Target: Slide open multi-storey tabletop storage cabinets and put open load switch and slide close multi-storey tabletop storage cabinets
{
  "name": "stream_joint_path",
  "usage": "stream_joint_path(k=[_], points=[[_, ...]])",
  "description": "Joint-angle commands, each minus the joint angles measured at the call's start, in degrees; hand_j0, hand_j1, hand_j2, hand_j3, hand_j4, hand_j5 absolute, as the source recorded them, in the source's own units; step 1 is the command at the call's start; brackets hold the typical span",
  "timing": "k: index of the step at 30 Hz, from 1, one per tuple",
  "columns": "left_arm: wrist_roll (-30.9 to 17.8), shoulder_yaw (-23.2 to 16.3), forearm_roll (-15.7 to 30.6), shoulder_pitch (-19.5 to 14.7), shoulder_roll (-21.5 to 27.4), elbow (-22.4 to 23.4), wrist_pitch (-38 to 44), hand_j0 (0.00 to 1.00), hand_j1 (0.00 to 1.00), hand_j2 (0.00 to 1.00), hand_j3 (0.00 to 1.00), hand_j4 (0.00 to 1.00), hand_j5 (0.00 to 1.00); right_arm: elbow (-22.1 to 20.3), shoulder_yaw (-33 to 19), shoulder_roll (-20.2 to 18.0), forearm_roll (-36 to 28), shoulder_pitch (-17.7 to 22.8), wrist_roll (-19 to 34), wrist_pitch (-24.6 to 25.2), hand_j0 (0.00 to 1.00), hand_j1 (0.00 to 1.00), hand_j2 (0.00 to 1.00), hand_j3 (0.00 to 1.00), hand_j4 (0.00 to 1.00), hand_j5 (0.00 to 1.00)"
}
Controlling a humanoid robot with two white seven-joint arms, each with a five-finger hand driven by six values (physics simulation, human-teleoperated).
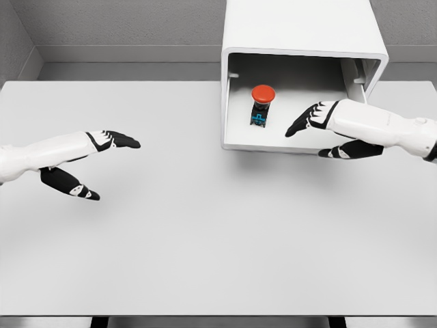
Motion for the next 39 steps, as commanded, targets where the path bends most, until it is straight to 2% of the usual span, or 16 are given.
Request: stream_joint_path(k=[1, 19, 30, 35, 39], points=[[0.1, 0.0, 0.5, 0.0, 0.0, 0.0, 0.1, 1.0, 1.0, 1.0, 1.0, 1.0, 1.0, 1.3, 0.0, 1.0, -0.2, 0.0, 0.1, 0.1, 0.76, 0.76, 0.76, 0.76, 0.76, 0.76], [0.0, 0.0, 0.4, -0.1, 0.0, 0.0, 0.1, 1.0, 1.0, 1.0, 1.0, 1.0, 1.0, 3.8, 0.0, 3.5, -0.2, -0.6, 1.3, 0.1, 0.76, 0.76, 0.76, 0.76, 0.76, 0.76], [0.0, 0.0, 0.4, -0.1, 0.0, 0.0, 0.1, 1.0, 1.0, 1.0, 1.0, 1.0, 1.0, 6.9, 0.1, 5.7, -0.2, -1.8, 1.9, 0.1, 0.76, 0.76, 0.76, 0.76, 0.76, 0.76], [0.0, -0.1, 0.4, -0.1, 0.0, -0.1, 0.1, 1.0, 1.0, 1.0, 1.0, 1.0, 1.0, 6.5, 0.1, 5.7, -0.2, -2.2, 1.8, 0.1, 0.76, 0.76, 0.76, 0.76, 0.76, 0.76], [0.0, -0.1, 0.4, -0.1, 0.1, -0.1, 0.1, 1.0, 1.0, 1.0, 1.0, 1.0, 1.0, 8.1, 0.1, 6.5, -0.2, -2.3, 2.1, 0.1, 0.76, 0.76, 0.76, 0.76, 0.76, 0.76]])
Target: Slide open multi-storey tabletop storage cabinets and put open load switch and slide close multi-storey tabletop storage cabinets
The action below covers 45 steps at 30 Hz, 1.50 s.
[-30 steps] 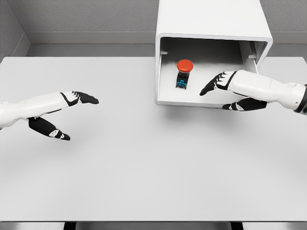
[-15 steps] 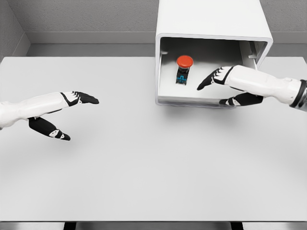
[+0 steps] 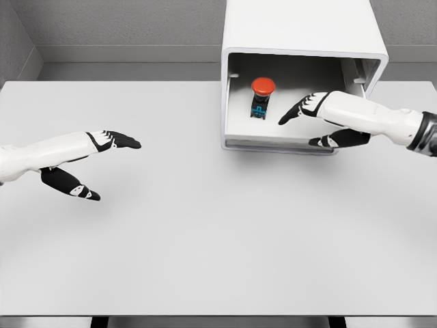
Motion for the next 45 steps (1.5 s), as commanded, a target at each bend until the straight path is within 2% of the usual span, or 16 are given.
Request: stream_joint_path(k=[1, 6, 10, 14, 21, 23, 25, 31, 32, 34, 35, 36, 38, 42, 45], points=[[0.0, -0.1, 0.5, 0.0, 0.0, 0.0, 0.1, 1.0, 1.0, 1.0, 1.0, 1.0, 1.0, 0.9, -0.1, 0.3, -0.4, -0.1, 0.2, 0.1, 0.76, 0.76, 0.76, 0.76, 0.76, 0.76], [0.0, 0.2, 0.4, 0.1, 0.6, 0.0, 0.1, 1.0, 1.0, 1.0, 1.0, 1.0, 1.0, 3.8, 0.1, 2.1, -0.4, -1.4, 0.7, 0.1, 0.76, 0.76, 0.76, 0.76, 0.76, 0.76], [0.0, 0.4, -0.8, 0.1, 0.7, 0.0, 0.1, 1.0, 1.0, 1.0, 1.0, 1.0, 1.0, 4.5, 0.2, 3.2, -0.4, -2.2, 1.1, 0.1, 0.76, 0.76, 0.76, 0.76, 0.76, 0.76], [0.0, 0.4, -0.8, 0.0, 0.7, 0.1, 0.1, 1.0, 1.0, 1.0, 1.0, 1.0, 1.0, 7.4, 0.4, 4.5, -0.4, -3.2, 2.2, 0.1, 0.76, 0.76, 0.76, 0.76, 0.76, 0.76], [0.0, 0.4, -0.8, -0.1, 0.7, 0.1, 0.1, 1.0, 1.0, 1.0, 1.0, 1.0, 1.0, 15.2, 1.5, 9.1, -0.2, -6.8, 3.2, 0.1, 0.76, 0.76, 0.76, 0.76, 0.76, 0.76], [0.0, 0.4, -0.8, -0.1, 0.7, 0.1, 0.1, 1.0, 1.0, 1.0, 1.0, 1.0, 1.0, 13.5, 1.5, 9.0, -0.1, -6.9, 3.1, 0.1, 0.76, 0.76, 0.76, 0.76, 0.76, 0.76], [0.0, 0.4, -0.8, -0.1, 0.6, 0.1, 0.1, 1.0, 1.0, 1.0, 1.0, 1.0, 1.0, 8.9, 1.6, 7.8, -0.1, -6.8, 3.1, 0.1, 0.76, 0.76, 0.76, 0.76, 0.76, 0.76], [0.0, 0.3, -0.8, -0.1, 0.4, 0.0, 0.1, 1.0, 1.0, 1.0, 1.0, 1.0, 1.0, 1.6, 1.1, 1.9, -1.2, -5.9, 1.7, 0.1, 0.76, 0.76, 0.76, 0.76, 0.76, 0.76], [0.0, 0.3, -0.8, -0.1, 0.3, 0.1, 0.1, 1.0, 1.0, 1.0, 1.0, 1.0, 1.0, -0.4, 1.1, -0.4, -1.2, -4.9, 0.4, 0.1, 0.75, 0.75, 0.75, 0.75, 0.75, 0.75], [0.0, 0.3, -0.9, -0.1, 0.4, 0.0, 0.1, 1.0, 1.0, 1.0, 1.0, 1.0, 1.0, -7.6, 1.6, -5.8, -0.8, -1.2, 0.3, 0.1, 0.76, 0.76, 0.76, 0.76, 0.76, 0.76], [0.0, 0.4, -0.9, 0.0, 0.5, 0.0, 0.1, 1.0, 1.0, 1.0, 1.0, 1.0, 1.0, -9.9, 2.1, -8.8, -0.6, 1.1, 0.5, 0.1, 0.76, 0.76, 0.76, 0.76, 0.76, 0.76], [0.0, 0.4, -0.9, 0.0, 0.4, 0.0, 0.1, 1.0, 1.0, 1.0, 1.0, 1.0, 1.0, -10.1, 5.1, -10.9, -0.5, 1.1, 1.0, 0.1, 0.7, 0.7, 0.7, 0.7, 0.7, 0.7], [0.0, 0.4, -0.9, -0.1, 0.4, 0.0, 0.1, 1.0, 1.0, 1.0, 1.0, 1.0, 1.0, -10.9, 6.3, -13.4, -0.4, 1.1, 1.1, 0.1, 0.65, 0.65, 0.65, 0.65, 0.65, 0.65], [0.0, 0.5, -1.6, -0.1, 0.5, 0.3, 0.1, 1.0, 1.0, 1.0, 1.0, 1.0, 1.0, -11.0, 7.4, -18.1, -0.4, 1.3, 1.1, 0.1, 0.65, 0.65, 0.65, 0.65, 0.65, 0.65], [0.0, 0.5, -2.1, -0.1, 0.3, 0.2, 0.1, 1.0, 1.0, 1.0, 1.0, 1.0, 1.0, -10.9, 7.2, -18.4, -0.4, 1.7, 1.0, 0.1, 0.66, 0.66, 0.66, 0.66, 0.66, 0.66]])
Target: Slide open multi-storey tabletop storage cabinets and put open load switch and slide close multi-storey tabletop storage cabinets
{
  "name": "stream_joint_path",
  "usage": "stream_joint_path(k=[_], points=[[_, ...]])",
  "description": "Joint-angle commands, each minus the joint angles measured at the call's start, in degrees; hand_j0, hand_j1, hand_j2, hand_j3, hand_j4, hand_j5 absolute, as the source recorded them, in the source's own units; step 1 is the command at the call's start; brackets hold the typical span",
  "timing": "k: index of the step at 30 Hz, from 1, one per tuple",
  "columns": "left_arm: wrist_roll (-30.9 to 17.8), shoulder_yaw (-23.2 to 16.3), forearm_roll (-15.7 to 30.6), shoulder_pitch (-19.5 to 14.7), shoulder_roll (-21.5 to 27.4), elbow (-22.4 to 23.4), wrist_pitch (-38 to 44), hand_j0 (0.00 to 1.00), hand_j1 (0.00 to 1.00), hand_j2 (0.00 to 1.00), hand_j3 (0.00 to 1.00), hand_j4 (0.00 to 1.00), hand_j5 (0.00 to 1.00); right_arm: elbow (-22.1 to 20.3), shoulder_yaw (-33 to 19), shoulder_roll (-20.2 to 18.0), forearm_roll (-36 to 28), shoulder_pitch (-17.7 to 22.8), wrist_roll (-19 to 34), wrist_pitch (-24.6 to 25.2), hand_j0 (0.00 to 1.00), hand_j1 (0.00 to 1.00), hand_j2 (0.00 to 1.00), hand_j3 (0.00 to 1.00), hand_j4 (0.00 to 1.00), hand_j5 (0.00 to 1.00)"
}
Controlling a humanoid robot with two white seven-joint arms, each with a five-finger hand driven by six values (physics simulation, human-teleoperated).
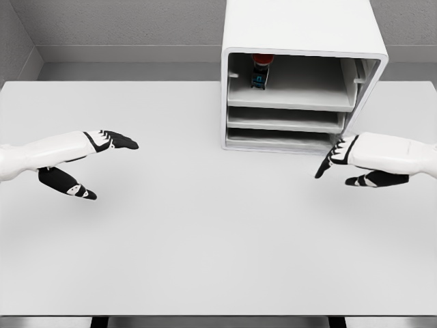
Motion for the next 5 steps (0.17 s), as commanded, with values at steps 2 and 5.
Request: stream_joint_path(k=[2, 5], points=[[0.0, 0.0, 0.1, 0.0, -0.1, 0.1, 0.1, 1.0, 1.0, 1.0, 1.0, 1.0, 1.0, -0.1, 0.2, -1.5, -0.4, 0.0, 0.0, 0.1, 0.66, 0.66, 0.66, 0.66, 0.66, 0.66], [0.0, 0.0, 0.1, 0.0, -0.1, 0.1, 0.1, 1.0, 1.0, 1.0, 1.0, 1.0, 1.0, -0.1, 0.1, -1.4, -0.4, 0.0, 0.0, 0.1, 0.66, 0.66, 0.66, 0.66, 0.66, 0.66]])
